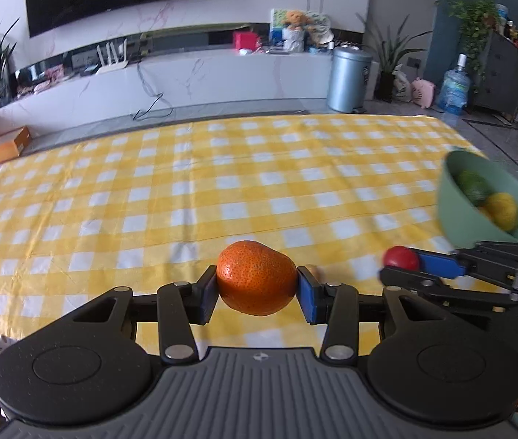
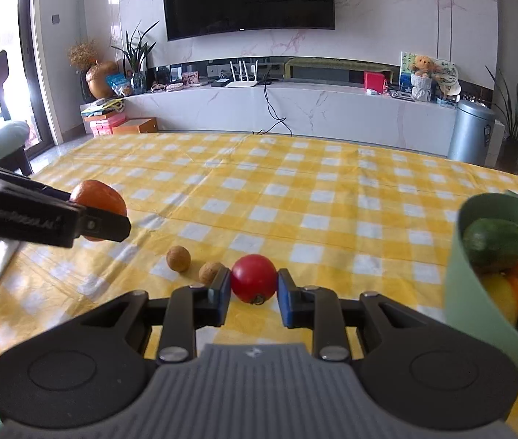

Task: Organize fruits
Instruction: 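Carry the orange and red tomato over the colander with both tools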

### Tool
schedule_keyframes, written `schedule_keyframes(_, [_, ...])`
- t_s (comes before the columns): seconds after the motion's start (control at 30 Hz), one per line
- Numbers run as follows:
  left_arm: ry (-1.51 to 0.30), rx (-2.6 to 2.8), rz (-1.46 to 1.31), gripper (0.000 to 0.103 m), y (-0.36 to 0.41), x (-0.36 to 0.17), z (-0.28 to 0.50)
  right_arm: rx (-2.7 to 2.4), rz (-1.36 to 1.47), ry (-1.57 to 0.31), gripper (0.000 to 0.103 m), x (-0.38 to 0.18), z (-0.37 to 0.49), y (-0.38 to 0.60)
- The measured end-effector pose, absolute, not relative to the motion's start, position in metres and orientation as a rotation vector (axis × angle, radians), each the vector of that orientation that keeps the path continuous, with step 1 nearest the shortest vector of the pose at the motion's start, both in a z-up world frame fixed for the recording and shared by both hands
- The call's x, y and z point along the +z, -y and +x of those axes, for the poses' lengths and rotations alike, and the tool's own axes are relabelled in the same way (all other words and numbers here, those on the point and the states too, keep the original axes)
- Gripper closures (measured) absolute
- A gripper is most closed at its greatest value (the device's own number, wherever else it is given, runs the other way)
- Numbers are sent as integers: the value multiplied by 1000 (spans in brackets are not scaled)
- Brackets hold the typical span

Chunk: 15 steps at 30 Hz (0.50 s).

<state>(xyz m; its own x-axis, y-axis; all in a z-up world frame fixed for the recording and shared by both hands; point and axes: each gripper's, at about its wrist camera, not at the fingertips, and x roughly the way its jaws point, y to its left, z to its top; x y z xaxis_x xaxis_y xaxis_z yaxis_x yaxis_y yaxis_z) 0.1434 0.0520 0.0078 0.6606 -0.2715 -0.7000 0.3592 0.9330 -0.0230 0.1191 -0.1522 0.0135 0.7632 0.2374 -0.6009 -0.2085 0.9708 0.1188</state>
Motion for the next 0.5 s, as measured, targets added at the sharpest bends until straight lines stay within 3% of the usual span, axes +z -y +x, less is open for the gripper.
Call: schedule_keyframes(0.5, [-762, -563, 93, 53, 47, 53, 79, 180, 144, -697, 80, 60, 52, 237])
